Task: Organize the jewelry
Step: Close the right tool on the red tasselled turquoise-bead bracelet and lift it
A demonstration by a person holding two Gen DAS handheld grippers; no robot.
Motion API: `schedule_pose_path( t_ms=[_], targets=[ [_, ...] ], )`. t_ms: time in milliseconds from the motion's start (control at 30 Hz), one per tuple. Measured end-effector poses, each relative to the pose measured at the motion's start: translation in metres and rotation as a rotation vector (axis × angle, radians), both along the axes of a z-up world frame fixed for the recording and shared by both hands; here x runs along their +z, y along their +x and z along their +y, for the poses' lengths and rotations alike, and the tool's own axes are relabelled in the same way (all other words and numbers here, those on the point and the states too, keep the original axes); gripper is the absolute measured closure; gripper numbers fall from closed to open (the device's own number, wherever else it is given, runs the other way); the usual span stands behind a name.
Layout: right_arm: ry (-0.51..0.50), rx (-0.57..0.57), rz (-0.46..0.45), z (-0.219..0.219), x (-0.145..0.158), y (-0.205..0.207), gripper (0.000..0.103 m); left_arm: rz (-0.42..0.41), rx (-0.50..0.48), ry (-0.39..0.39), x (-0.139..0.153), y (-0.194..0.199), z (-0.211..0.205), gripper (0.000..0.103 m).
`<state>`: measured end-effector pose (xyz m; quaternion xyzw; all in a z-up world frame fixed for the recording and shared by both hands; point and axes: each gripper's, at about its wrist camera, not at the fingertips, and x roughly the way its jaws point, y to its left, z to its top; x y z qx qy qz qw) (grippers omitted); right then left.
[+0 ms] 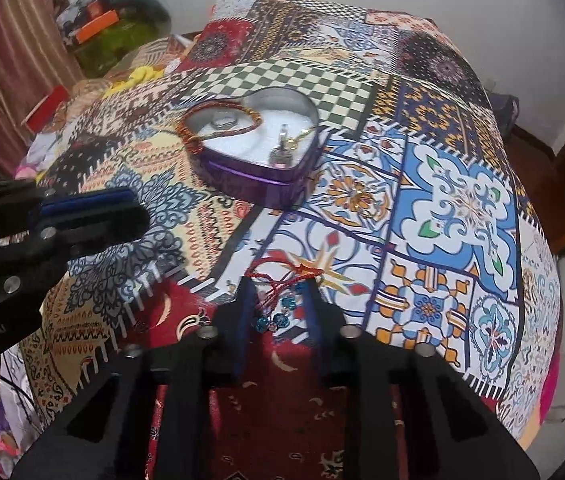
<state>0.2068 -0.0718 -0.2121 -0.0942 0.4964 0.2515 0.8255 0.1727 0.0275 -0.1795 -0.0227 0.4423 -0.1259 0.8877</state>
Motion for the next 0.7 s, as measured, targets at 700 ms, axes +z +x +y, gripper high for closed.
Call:
schedule_pose_path(
  t_ms=[700],
  targets=[
    [0.081,-0.048,-0.130,-0.019,0.055,-0.006,0.095,-0.081,0.035,-0.002,0.034,-0.007,0.008,0.094]
  ],
)
